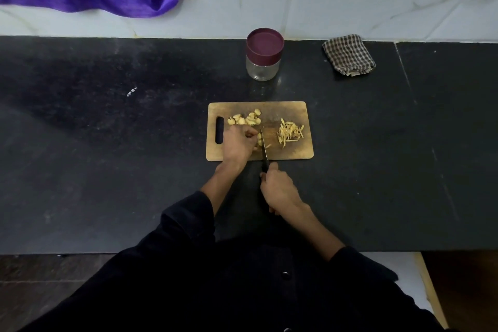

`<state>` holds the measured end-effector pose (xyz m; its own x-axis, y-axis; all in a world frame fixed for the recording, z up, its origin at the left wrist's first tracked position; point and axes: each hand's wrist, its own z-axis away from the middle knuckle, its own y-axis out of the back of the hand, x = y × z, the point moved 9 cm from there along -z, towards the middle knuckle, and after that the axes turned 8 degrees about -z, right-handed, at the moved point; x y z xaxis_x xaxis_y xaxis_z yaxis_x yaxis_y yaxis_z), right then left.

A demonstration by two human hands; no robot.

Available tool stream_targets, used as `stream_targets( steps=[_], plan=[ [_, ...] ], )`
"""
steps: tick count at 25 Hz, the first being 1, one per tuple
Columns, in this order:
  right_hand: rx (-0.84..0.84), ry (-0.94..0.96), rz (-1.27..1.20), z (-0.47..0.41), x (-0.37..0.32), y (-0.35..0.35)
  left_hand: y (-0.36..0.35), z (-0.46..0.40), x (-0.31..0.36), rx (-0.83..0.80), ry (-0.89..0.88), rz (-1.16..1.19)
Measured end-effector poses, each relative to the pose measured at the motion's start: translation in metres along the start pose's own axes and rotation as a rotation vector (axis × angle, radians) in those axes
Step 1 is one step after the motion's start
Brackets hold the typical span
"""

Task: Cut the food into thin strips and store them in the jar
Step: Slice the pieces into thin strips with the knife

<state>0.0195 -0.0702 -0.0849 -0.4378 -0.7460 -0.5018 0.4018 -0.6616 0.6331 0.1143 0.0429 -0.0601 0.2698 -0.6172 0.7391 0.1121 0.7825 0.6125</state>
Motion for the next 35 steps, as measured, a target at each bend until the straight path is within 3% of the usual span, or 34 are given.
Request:
stream_targets(
  steps=[8, 21, 35],
  plan=[
    [0.143, -0.032, -0.068, -0.003, 0.020, 0.032, 0.000, -0.003, -0.011, 0.038, 0.101, 0.138],
    [0.071, 0.102, 0.029, -0.006, -0.006, 0.029, -0.005, 0.001, -0.003, 0.051, 0.100, 0.132],
    [0.012, 0.006, -0.001, -0.004, 0.002, 0.019, -0.008, 0.002, -0.001, 0.067, 0.105, 0.088]
  ],
)
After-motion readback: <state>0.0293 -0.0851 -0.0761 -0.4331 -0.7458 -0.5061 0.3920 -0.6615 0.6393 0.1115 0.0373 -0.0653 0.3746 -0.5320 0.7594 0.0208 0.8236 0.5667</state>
